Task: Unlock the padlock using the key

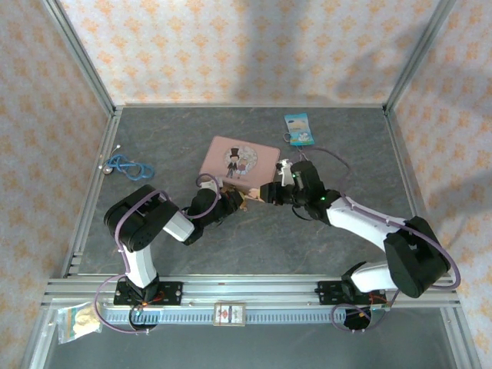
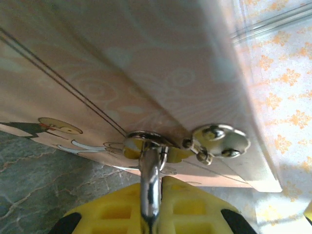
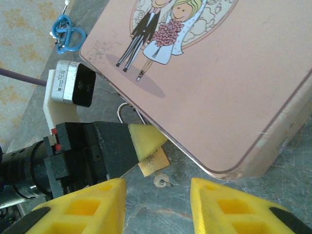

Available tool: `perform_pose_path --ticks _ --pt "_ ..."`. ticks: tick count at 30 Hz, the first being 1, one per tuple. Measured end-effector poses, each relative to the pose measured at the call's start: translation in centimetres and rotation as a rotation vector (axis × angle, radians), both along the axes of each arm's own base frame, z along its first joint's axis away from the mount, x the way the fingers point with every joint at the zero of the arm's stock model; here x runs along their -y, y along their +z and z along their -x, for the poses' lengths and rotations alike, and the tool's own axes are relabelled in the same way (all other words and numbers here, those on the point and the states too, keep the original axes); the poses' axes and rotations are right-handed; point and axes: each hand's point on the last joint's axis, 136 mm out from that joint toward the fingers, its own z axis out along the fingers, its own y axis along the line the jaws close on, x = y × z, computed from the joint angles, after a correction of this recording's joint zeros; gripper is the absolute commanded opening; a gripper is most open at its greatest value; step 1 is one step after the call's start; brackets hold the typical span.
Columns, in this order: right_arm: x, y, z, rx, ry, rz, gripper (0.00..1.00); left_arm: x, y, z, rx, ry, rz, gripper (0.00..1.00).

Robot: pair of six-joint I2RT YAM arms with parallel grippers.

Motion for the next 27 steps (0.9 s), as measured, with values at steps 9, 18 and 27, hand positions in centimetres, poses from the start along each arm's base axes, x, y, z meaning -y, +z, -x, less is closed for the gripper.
perform_pose_path --ticks 9,18,27 --pt "-0.6 -0.1 0.2 0.033 -0.014 0.031 0.39 -0.8 0.7 0.2 -0.004 0.051 0.029 0.69" --pt "-2.5 0.6 1.1 0.065 0.011 0.072 0.41 -4.6 4.6 -0.2 0.06 0.179 0.067 0.7" --pt "-8.9 -1.4 2.7 0.041 0.087 0.235 0.56 -11.5 8.3 -1.5 0.141 0.379 0.034 0.71"
